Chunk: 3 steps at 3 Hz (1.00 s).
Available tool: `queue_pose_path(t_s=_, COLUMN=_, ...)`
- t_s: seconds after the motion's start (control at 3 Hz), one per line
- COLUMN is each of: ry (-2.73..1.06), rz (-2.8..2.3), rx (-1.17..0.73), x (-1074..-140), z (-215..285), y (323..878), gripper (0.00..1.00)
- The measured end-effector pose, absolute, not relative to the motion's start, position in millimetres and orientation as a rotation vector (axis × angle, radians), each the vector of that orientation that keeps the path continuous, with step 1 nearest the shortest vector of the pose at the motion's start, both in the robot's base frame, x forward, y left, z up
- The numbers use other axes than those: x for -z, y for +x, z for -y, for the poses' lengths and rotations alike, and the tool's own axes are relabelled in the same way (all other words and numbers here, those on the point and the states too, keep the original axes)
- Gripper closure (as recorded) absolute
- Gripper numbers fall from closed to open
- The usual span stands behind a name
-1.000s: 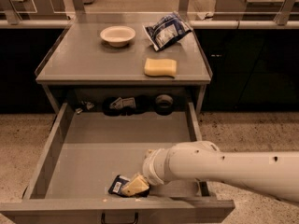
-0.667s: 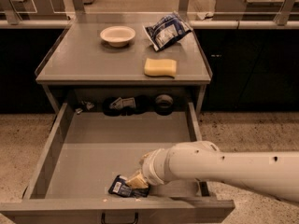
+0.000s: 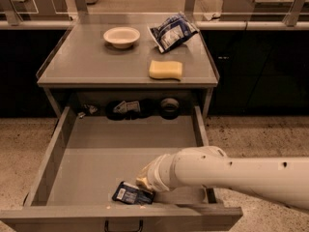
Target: Pick rxbar blueberry from top drawer and place on counter
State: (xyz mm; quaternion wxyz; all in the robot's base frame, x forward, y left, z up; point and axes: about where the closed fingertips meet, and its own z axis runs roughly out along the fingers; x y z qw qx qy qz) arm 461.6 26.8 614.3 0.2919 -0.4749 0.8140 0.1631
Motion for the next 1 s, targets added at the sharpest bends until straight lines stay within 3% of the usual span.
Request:
queue_pose_path(t_s=0.33, ry=-1.257, rz=-2.160, rx=-0.432, x=-619.0, z=-26.0, y=462.0, gripper=1.00)
queue_pose_path(t_s=0.67, ry=-1.257, rz=-2.159, rx=-0.431, x=-619.4, z=-26.0, y=462.0, gripper=1.00)
queue_pose_path(t_s=1.0, ry=-1.257, rz=-2.159, rx=-0.431, x=-619.4, z=-26.0, y=462.0, gripper=0.81)
